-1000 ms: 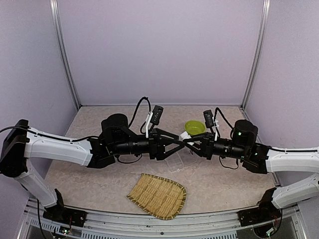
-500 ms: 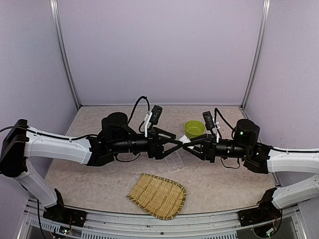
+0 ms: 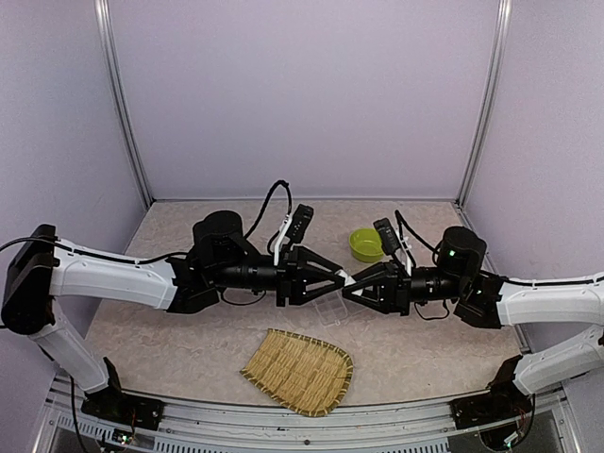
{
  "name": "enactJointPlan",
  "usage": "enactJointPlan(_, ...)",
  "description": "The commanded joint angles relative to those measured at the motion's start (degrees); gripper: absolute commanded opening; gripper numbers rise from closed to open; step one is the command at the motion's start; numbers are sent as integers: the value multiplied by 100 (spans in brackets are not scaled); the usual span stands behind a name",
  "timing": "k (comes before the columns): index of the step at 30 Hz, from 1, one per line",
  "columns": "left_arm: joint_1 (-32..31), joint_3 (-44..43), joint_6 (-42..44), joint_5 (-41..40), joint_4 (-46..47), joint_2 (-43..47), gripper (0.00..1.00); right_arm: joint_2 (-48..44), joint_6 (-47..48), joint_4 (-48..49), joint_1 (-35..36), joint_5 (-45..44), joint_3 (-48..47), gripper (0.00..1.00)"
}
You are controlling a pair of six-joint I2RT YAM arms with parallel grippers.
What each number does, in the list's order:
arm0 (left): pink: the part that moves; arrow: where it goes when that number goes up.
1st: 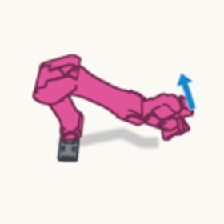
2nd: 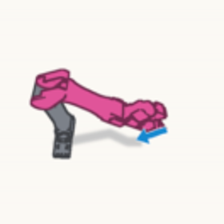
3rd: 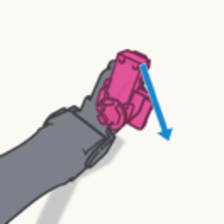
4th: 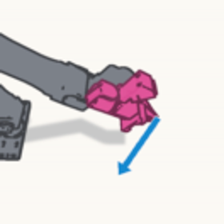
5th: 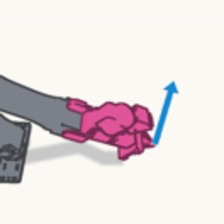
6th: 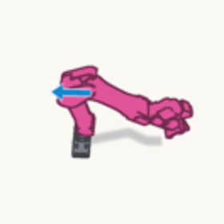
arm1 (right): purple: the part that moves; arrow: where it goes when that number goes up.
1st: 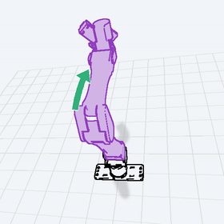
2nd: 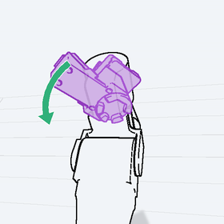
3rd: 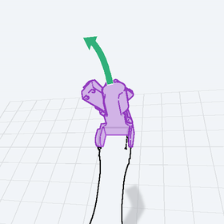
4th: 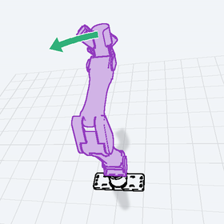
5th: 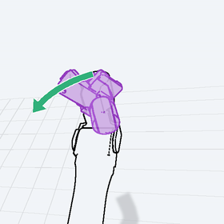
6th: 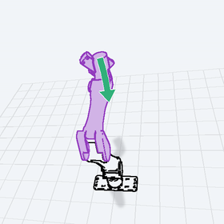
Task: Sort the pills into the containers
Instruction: Unscrew the lid of the pill bottle from the pill bottle.
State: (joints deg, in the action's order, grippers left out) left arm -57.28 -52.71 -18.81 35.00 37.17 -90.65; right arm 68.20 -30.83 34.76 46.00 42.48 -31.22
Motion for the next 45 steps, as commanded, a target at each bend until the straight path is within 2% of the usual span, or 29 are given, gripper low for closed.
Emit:
enactJointPlan(1, 41, -69, 107, 298, 312, -58, 33, 49, -64, 252, -22, 196, -7, 21)
enactJointPlan(6, 50, 47, 28, 251, 402, -7, 22, 11, 3, 184, -22, 90, -4, 21)
enactJointPlan(11, 37, -18, -436, -24, 283, -45, 21, -53, 341, -196, -21, -276, -67, 21)
enactJointPlan(18, 28, -493, -1739, -1536, -1039, -161, 21, -327, 1149, -1185, 109, -1656, -286, 21)
enactJointPlan(22, -16, -512, -2138, -1429, -864, -144, 23, -459, 1349, -1339, 215, -2067, -320, 21)
enactJointPlan(24, -37, -521, -2122, -1363, -765, -102, 34, -474, 1334, -1305, 217, -2013, -312, 21)
enactJointPlan(30, -38, -469, -1708, -1165, -434, 35, 79, -327, 1021, -814, 305, -1472, -236, 21)
enactJointPlan(33, -54, -399, -1574, -1130, -211, 22, 93, -144, 726, -401, 367, -1256, -223, 21)
enactJointPlan(35, -62, -345, -1532, -1061, 19, 16, 98, 16, 535, -177, 412, -1169, -259, 21)
enactJointPlan(45, -152, -291, -1440, -903, 272, -22, 98, 464, -18, 384, 504, -1265, -331, 21)
